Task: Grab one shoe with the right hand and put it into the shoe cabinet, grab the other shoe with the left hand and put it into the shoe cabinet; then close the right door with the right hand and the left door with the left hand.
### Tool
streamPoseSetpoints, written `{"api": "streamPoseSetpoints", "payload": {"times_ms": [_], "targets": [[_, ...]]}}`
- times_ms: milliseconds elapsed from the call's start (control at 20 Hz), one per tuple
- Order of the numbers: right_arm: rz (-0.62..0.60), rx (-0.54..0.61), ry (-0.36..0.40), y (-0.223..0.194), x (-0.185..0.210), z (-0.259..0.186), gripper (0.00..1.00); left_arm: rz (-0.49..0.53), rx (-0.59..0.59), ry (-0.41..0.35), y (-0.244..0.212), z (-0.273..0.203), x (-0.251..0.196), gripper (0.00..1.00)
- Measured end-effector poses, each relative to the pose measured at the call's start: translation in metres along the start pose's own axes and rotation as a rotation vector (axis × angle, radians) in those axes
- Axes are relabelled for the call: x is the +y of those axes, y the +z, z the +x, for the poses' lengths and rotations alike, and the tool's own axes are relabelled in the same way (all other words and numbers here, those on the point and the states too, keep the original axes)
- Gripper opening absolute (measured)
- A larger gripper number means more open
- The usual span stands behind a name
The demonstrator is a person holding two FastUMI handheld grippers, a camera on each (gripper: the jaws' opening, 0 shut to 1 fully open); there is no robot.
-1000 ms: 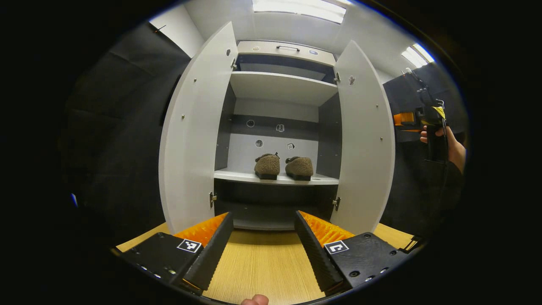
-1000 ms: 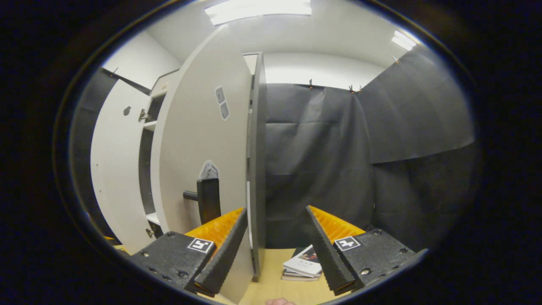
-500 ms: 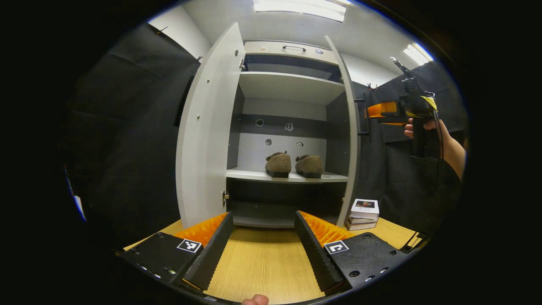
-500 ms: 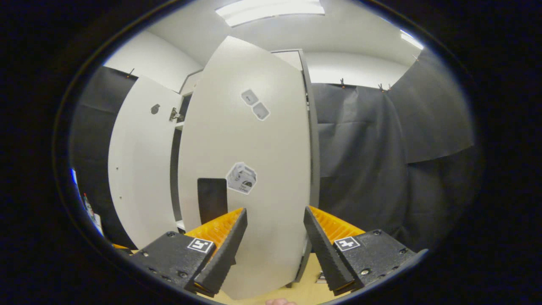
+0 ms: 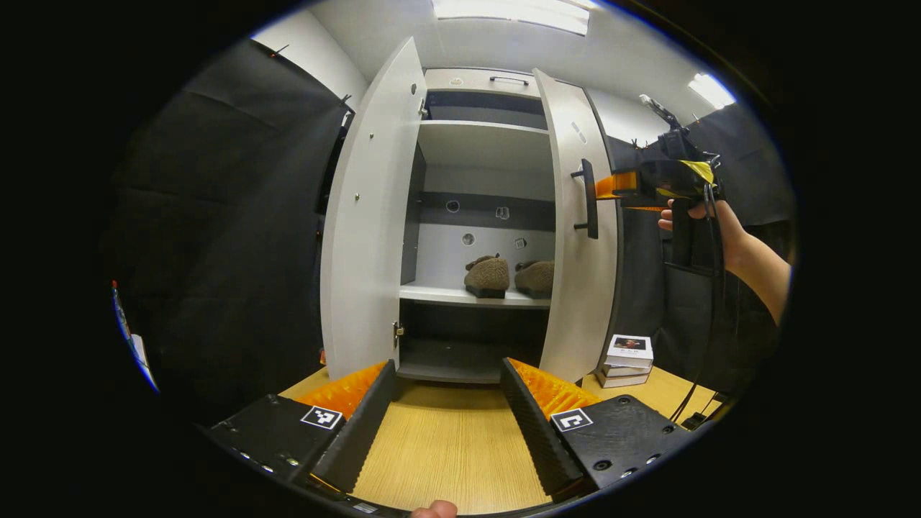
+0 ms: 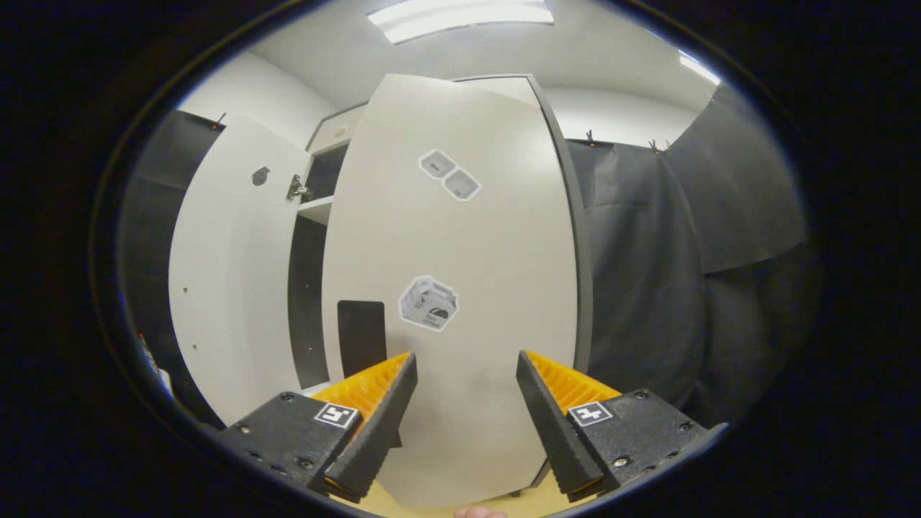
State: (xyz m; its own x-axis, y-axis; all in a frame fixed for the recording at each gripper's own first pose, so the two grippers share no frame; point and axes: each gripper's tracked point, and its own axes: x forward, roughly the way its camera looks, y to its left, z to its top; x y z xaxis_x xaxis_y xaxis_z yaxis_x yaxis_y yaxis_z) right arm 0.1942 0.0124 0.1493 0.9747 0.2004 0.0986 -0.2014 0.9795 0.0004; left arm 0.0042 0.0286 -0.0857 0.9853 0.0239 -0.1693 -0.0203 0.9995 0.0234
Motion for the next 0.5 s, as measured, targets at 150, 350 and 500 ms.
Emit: {"api": "streamPoseSetpoints", "payload": {"times_ms": [150,350,500], "targets": [[-0.061,-0.033,-0.034,0.009,-0.007,-0.023,0.92,-0.016,0.004,-0.017,0.0,0.002,-0.007,0.9],[-0.079,-0.066,-0.041,0.007,-0.001,-0.065,0.92,-0.025,0.003,-0.045,0.002,0.006,-0.017,0.89],[-0.081,-0.042,-0.041,-0.017,0.008,-0.092,0.92,-0.037,-0.002,-0.065,0.004,0.008,-0.025,0.89]]}}
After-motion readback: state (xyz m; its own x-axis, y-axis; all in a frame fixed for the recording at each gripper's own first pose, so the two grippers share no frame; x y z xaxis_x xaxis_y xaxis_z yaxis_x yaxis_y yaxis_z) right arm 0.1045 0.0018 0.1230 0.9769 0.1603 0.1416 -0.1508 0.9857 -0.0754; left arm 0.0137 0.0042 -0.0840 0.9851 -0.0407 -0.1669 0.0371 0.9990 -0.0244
